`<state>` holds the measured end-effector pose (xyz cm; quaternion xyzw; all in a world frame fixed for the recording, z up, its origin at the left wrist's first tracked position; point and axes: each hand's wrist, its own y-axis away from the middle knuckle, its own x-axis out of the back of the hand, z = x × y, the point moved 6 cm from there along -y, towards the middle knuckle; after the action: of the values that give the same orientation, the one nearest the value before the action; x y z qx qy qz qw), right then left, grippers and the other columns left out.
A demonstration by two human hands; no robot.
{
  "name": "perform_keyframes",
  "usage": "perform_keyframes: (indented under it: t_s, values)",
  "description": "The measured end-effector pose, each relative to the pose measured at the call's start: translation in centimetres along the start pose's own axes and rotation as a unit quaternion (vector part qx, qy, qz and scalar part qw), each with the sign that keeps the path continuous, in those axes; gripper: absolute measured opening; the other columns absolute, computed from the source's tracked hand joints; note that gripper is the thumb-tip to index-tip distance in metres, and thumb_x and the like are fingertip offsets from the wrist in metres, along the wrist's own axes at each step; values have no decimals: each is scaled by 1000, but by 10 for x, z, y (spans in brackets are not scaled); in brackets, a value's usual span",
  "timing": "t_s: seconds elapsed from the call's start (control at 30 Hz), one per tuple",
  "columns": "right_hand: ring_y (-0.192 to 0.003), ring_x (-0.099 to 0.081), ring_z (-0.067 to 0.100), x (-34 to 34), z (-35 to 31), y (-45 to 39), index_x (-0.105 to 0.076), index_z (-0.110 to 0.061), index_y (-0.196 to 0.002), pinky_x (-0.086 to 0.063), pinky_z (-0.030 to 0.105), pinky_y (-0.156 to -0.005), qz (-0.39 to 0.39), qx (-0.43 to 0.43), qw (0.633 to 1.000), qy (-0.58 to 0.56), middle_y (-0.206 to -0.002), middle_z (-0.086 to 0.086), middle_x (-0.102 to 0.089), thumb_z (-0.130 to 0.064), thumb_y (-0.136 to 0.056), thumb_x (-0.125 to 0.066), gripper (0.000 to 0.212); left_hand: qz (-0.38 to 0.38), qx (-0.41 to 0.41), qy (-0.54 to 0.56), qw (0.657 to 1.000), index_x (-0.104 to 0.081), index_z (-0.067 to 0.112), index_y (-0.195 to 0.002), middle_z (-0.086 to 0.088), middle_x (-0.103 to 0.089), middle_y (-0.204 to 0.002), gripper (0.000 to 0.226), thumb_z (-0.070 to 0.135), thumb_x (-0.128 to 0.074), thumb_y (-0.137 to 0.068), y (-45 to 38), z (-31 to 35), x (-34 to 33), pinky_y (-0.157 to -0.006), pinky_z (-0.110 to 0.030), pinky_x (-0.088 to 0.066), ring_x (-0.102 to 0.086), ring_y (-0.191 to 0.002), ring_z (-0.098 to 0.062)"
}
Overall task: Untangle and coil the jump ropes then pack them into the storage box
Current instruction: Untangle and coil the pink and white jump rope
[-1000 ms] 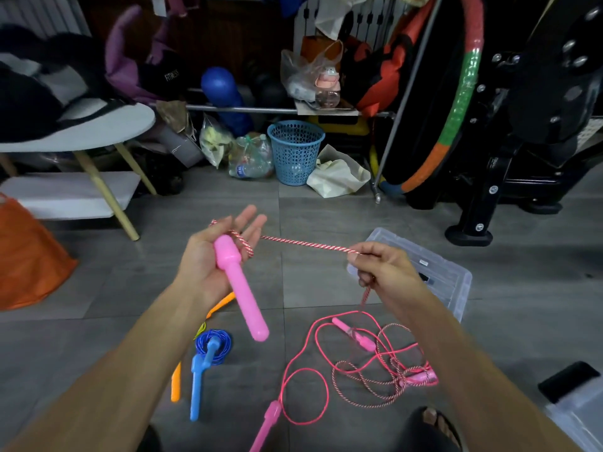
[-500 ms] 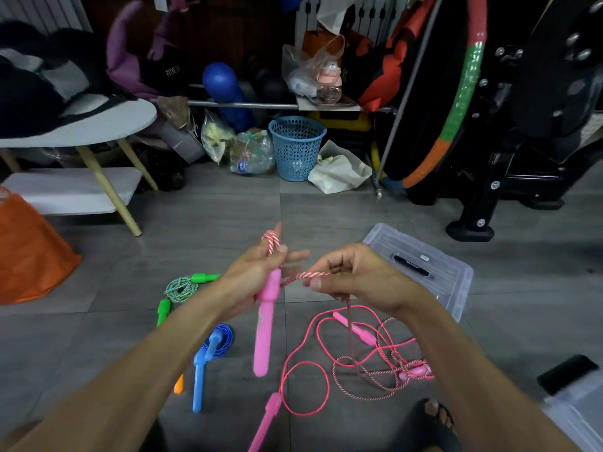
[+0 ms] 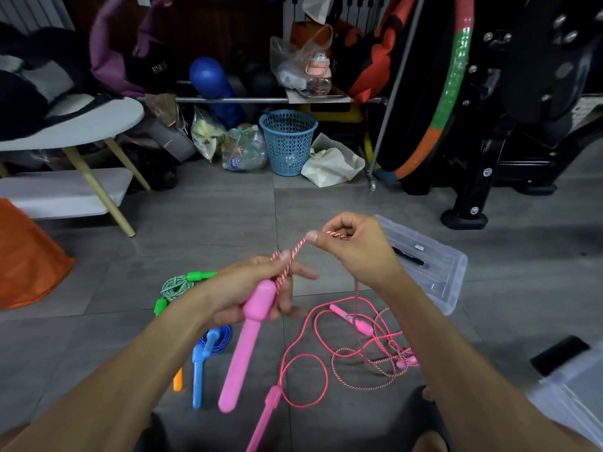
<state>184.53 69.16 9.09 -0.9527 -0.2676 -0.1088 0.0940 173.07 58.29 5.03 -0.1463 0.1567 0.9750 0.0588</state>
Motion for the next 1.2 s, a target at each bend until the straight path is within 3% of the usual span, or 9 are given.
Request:
perform_keyframes:
  t_s: [0.13,0.23,0.37,0.5,0.63,0.87,1.0,1.1,1.2]
  values:
    - [-53,-41,9,9,24,0,-64,-10,-78,-31,18,-50,-20,-54,998,15,-61,2,-51,-22,-77,-76,17,25,-119,203,972,-75,14,-88,4,-50,-50,45,44,-85,-56,5,26,17,-57,-29,-55,-50,-46,-10]
    - [-51,-45,5,15,39,1,-61,-14,-87,-35,19,-54,-33,-106,993,-46,-60,-3,-53,1,-80,-69,18,67,-183,299,934,-73,19,-92,8,-45,-49,35,39,-79,-63,9,38,43,-50,-20,-49,-46,-48,-5]
    - [-48,-42,9,29,40,-3,-64,-10,-81,-35,25,-54,41,-97,977,-184,-53,-4,-54,7,-81,-64,17,109,-183,374,903,-67,18,-109,11,-48,-54,35,35,-60,-79,13,36,60,-48,-17,-47,-44,-51,-3]
    - [-41,-38,5,21,37,0,-68,-9,-79,-32,18,-44,25,-75,996,-43,-54,1,-52,-2,-80,-69,7,127,-186,383,896,-59,13,-116,7,-67,-76,56,20,-77,-63,13,38,62,-51,-19,-50,-52,-51,-6]
    - [-52,-49,2,-6,37,9,-72,-13,-77,-39,15,-56,-101,-48,991,67,-56,-7,-60,-11,-82,-71,5,191,-192,352,896,-56,12,-102,-3,-73,-99,19,16,-55,-84,13,39,67,-70,-27,-59,-71,-78,-18]
    - [-45,-44,-1,-36,19,26,-72,-1,-82,-34,9,-49,-234,-29,970,57,-47,-12,-56,-13,-88,-64,16,208,-164,216,940,-44,19,-87,-9,-62,-127,14,10,-41,-97,0,31,53,-81,-38,-54,-63,-110,-29]
    - [-49,-48,-3,-46,11,30,-71,0,-84,-37,9,-51,-268,-44,962,12,-52,-14,-60,-7,-86,-66,9,235,-103,-10,966,-43,5,-131,-7,-64,-123,36,5,-47,-95,-14,9,37,-71,-28,-54,-63,-110,-28]
    - [-52,-47,-1,-39,8,27,-71,-14,-77,-37,14,-51,-240,-62,969,-12,-58,-10,-61,-6,-83,-69,10,201,-70,-300,930,-44,16,-129,1,-67,-101,30,15,-43,-100,-14,-1,22,-70,-18,-52,-70,-81,-6]
    - [-53,-45,5,-17,4,16,-72,-17,-73,-37,22,-53,-160,-58,985,-4,-59,-3,-58,-9,-81,-71,11,167,-23,-292,941,-58,7,-105,-7,-70,-71,37,39,-40,-98,-9,-6,21,-59,-40,-54,-62,-53,-18]
